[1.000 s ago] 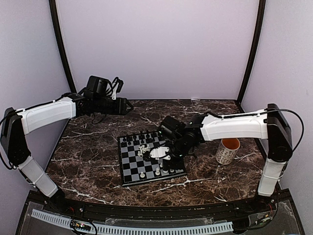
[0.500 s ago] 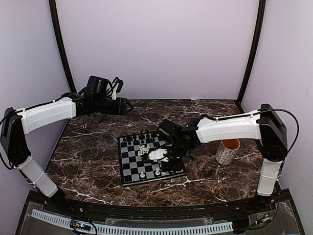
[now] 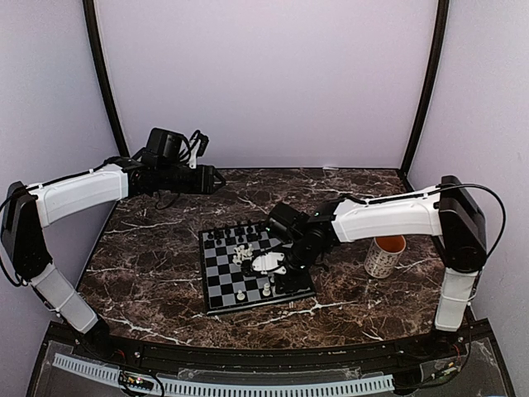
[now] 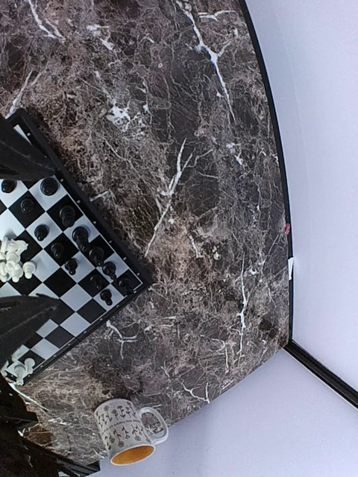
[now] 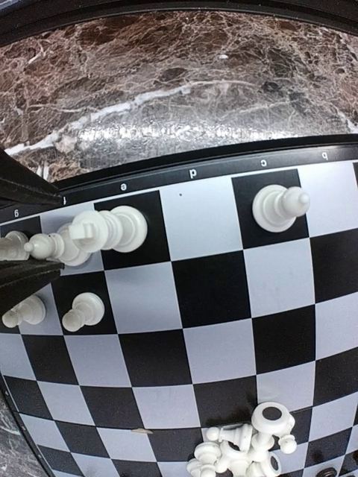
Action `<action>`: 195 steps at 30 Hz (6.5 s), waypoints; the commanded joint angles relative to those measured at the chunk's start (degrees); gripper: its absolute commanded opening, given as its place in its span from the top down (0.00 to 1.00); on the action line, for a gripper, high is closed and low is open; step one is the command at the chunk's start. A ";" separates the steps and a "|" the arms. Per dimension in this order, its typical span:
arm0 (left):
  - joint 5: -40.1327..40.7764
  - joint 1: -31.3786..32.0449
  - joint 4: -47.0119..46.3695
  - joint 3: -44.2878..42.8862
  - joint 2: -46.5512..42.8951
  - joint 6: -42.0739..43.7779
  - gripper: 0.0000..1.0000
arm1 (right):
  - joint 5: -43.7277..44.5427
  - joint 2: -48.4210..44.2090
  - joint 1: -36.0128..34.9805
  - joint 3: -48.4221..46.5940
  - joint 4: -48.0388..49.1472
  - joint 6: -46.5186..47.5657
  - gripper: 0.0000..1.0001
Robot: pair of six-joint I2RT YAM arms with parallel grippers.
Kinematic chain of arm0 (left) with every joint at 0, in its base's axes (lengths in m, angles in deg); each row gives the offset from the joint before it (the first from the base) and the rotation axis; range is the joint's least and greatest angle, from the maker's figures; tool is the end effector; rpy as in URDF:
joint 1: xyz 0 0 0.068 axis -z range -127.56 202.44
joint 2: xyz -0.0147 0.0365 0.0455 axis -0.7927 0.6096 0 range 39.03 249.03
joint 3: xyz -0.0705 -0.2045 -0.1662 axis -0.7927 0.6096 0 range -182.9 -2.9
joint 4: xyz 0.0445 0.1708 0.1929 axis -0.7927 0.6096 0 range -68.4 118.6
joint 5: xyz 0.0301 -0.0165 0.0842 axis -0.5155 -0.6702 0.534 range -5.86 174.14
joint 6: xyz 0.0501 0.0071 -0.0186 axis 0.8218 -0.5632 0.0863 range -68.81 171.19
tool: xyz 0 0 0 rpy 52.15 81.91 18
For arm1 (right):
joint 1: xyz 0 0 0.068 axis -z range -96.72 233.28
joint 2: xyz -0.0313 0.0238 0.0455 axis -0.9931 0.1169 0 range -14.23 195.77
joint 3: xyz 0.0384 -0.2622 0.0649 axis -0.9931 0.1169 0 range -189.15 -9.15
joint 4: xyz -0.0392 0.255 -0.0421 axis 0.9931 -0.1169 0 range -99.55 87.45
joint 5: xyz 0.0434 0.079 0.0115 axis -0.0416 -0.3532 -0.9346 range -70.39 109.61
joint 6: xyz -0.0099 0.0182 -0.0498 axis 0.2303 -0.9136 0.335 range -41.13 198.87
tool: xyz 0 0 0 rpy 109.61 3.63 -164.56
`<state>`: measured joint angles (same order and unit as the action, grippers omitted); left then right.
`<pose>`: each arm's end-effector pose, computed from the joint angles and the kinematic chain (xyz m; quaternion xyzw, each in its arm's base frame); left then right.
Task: Set up the chess pieces on the board
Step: Place the bishop on f1, then pick up the rook from the chessboard, then place the rook at a1.
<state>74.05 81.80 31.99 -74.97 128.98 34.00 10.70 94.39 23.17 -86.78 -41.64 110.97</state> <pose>0.3171 -0.1855 0.3077 0.1355 0.8455 -0.2713 0.4396 0.1857 0.3342 0.1864 -0.7170 0.6711 0.1160 0.1488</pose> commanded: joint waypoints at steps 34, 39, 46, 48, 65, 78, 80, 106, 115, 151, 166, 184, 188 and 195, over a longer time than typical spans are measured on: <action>9.00 13.92 29.59 -11.55 17.51 5.28 0.63 | -16.21 -22.30 32.51 17.04 15.92 -2.85 0.63; 10.63 13.89 30.48 -12.89 19.65 6.25 0.66 | -16.14 -22.14 32.52 17.37 16.01 -2.39 0.63; 10.22 13.90 28.53 -14.33 21.31 6.70 0.64 | -16.61 -20.77 32.44 16.99 15.74 -2.13 0.63; 8.94 13.90 28.42 -15.26 22.13 6.77 0.64 | -16.67 -20.37 32.43 16.90 15.66 -2.10 0.63; 6.84 13.90 27.86 -18.55 25.94 8.14 0.70 | -15.86 -18.61 32.44 16.45 15.03 -1.61 0.63; 5.86 13.90 29.43 -20.26 27.17 7.93 0.81 | -15.98 -17.74 32.13 16.11 14.67 -1.26 0.63; 6.03 13.89 29.57 -20.30 27.25 7.87 0.81 | -15.84 -17.68 32.08 16.02 14.58 -1.24 0.63; 6.66 14.53 33.35 -20.52 25.30 6.95 0.92 | -14.68 -16.49 30.63 15.66 14.22 -0.84 0.63; 9.21 15.14 34.01 -15.22 17.92 4.52 0.92 | -14.21 -16.00 29.98 15.44 14.05 -0.80 0.63; 7.36 27.59 33.00 9.65 3.06 -1.19 0.94 | -11.98 -16.33 29.61 16.36 14.16 -0.37 0.63; 7.80 27.68 33.08 10.36 4.65 -1.18 0.94 | -11.75 -15.85 29.58 16.50 14.23 -0.03 0.63; 9.32 27.77 34.01 9.44 3.82 -0.85 0.71 | -11.68 -15.76 29.62 16.45 13.97 -0.10 0.63; 13.26 27.76 36.22 5.29 0.45 0.30 0.63 | -11.90 -15.68 29.59 16.45 13.96 -0.19 0.62; 17.44 23.22 32.38 -1.05 2.36 1.25 0.60 | -11.83 -15.55 29.62 16.32 13.73 -0.14 0.62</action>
<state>88.63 108.18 66.15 -72.72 130.71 34.50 -1.12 78.30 53.24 -70.12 -27.93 110.33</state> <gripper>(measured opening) 0.422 0.375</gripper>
